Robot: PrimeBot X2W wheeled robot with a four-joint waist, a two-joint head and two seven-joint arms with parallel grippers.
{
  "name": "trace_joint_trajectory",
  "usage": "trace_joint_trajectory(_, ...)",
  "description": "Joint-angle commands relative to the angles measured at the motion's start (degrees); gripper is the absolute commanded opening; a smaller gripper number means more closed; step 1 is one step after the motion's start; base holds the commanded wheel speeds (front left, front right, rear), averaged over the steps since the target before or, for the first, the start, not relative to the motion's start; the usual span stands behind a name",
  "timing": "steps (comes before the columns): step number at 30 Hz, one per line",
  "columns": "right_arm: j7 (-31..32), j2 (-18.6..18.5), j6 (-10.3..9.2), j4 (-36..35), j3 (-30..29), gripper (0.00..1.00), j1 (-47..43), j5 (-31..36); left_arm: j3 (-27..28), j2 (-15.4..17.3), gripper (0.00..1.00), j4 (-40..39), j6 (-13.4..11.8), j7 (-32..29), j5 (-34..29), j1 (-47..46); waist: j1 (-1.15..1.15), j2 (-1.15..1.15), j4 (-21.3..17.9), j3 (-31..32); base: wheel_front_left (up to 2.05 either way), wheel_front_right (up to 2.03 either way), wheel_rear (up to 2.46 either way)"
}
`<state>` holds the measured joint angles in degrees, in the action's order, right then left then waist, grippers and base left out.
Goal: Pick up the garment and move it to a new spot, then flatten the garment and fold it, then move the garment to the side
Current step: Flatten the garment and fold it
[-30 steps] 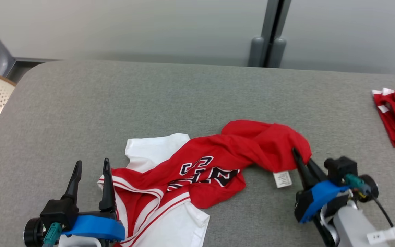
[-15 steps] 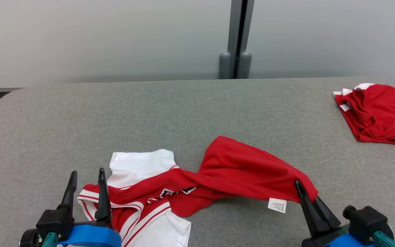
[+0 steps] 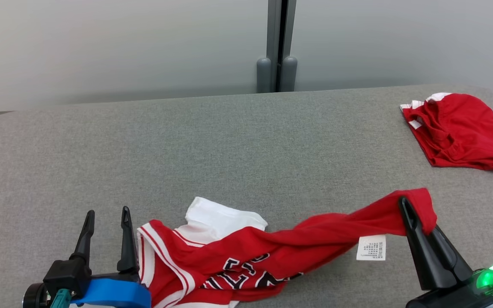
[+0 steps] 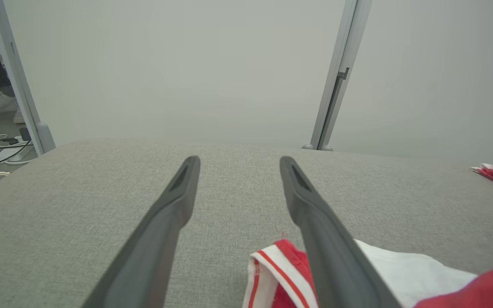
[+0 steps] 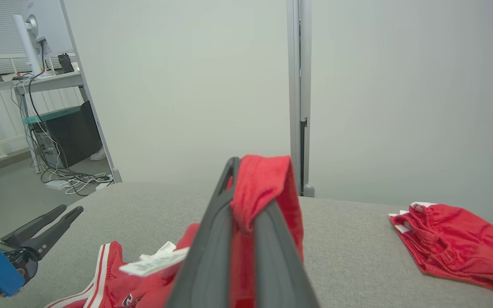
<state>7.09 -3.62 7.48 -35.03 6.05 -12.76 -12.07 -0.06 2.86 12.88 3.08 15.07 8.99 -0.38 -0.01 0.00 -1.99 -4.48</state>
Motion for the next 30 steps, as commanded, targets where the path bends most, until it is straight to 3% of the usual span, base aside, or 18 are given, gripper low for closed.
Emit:
trace_joint_trajectory(1, 0.48, 0.3, 0.03, -0.61, -0.19, 0.0, 0.61, 0.31, -0.05, 0.06, 1.0, -0.18, -0.01, 0.13, -0.42, -0.88, 0.01, 0.0, 0.17, -0.09, 0.0, 0.0, 0.0)
trace_joint_trajectory(8, 0.23, 0.61, 0.03, 1.14, -0.68, 0.0, 2.63, 0.1, -0.25, 0.05, 1.0, -0.18, -0.29, 0.13, 0.11, -0.69, 0.01, 0.0, 1.15, -0.17, 0.0, 0.0, 0.0)
trace_joint_trajectory(14, -2.85, 0.2, 0.03, 7.55, -0.74, 0.0, 9.21, -0.44, -0.43, 0.06, 1.0, -0.35, -0.56, 0.13, 0.41, -1.01, 0.01, 0.0, 1.83, -0.68, 0.0, 0.0, 0.0)
trace_joint_trajectory(30, -13.78, -3.84, 0.03, 49.2, 0.67, 0.0, 39.29, 1.99, -4.22, 0.06, 1.0, 1.41, -0.15, 0.13, 1.72, -4.64, 0.01, 0.0, 9.8, -2.91, 0.0, 0.0, 0.0)
